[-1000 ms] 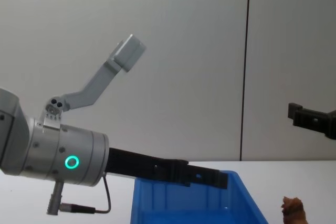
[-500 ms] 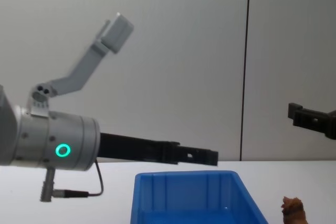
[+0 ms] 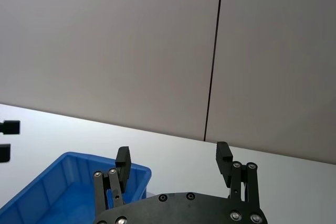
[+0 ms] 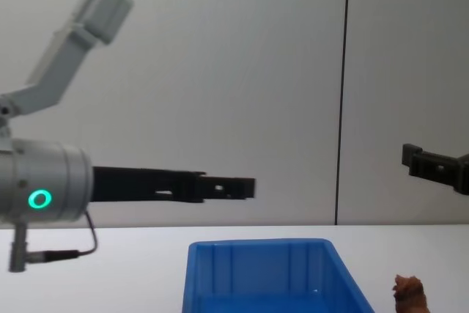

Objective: Pick up the two dolls from the table and place them into the box.

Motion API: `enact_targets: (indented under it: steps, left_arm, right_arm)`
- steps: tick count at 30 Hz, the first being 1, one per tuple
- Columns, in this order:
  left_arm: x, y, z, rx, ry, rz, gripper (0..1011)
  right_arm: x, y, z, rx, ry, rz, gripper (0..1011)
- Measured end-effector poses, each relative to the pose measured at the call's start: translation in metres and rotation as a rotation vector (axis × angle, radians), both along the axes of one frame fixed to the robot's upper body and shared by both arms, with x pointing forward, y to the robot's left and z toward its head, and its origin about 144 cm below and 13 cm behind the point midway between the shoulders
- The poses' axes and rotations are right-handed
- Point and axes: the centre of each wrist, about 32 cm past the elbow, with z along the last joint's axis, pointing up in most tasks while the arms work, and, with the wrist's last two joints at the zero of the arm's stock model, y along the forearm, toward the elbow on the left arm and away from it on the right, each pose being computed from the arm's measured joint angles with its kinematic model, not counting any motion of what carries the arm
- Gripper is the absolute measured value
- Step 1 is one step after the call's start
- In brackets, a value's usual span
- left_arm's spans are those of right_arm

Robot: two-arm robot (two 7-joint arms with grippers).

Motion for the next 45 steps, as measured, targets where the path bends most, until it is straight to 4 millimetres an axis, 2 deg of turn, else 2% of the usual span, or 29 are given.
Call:
enact_targets:
  steps: [14, 34, 45]
  left_arm:
    - [-0.039, 0.016, -0.001, 0.01, -0.075, 0.214, 1001]
    - [-0.086, 0.034, -0.006, 0.026, -0.134, 0.517, 1001]
    - [-0.098, 0.038, -0.007, 0.029, -0.146, 0.584, 1001]
  right_arm:
    - [-0.003, -0.003, 0.001, -0.004, 0.008, -0.008, 1001]
    - [-0.037, -0.027, 0.009, -0.055, 0.196, -0.092, 1001]
    - [-0.052, -0.043, 0.003, -0.137, 0.314, -0.183, 1001]
